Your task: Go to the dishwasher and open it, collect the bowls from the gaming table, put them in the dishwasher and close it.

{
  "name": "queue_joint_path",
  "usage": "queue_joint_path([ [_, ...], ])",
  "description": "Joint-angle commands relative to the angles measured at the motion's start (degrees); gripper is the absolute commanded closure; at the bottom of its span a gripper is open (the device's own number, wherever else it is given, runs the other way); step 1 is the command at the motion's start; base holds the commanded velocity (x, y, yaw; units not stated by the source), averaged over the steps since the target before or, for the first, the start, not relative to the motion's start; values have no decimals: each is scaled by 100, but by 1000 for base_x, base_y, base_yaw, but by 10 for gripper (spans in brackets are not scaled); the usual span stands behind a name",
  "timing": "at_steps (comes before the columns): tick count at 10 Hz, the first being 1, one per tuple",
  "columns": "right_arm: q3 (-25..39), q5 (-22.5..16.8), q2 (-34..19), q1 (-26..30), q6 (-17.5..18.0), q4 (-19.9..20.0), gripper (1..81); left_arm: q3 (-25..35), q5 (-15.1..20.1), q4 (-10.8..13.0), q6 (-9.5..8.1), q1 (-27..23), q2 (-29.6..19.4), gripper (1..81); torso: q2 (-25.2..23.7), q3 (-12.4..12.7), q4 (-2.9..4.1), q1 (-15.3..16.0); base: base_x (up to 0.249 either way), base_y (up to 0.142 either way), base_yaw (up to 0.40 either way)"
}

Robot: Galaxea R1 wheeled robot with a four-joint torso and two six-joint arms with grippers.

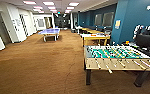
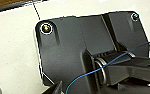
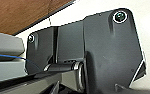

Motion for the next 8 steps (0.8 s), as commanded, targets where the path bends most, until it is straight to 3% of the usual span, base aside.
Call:
queue_joint_path([
  [1, 46, -251, -3, 236, -20, -73, 10, 0, 306, -53, 0, -287, -80, 10, 0, 0, 0, 0, 0, 0, 279],
  [3, 46, -251, -3, 236, -29, -73, 10, 0, 306, -62, -8, -287, -71, 10, 2, 2, 0, 0, 0, 0, 144],
  [8, 46, -251, -3, 227, -37, -73, 10, 0, 306, -114, -17, -279, -71, 10, 2, 2, 0, 2, 0, 0, 0],
])
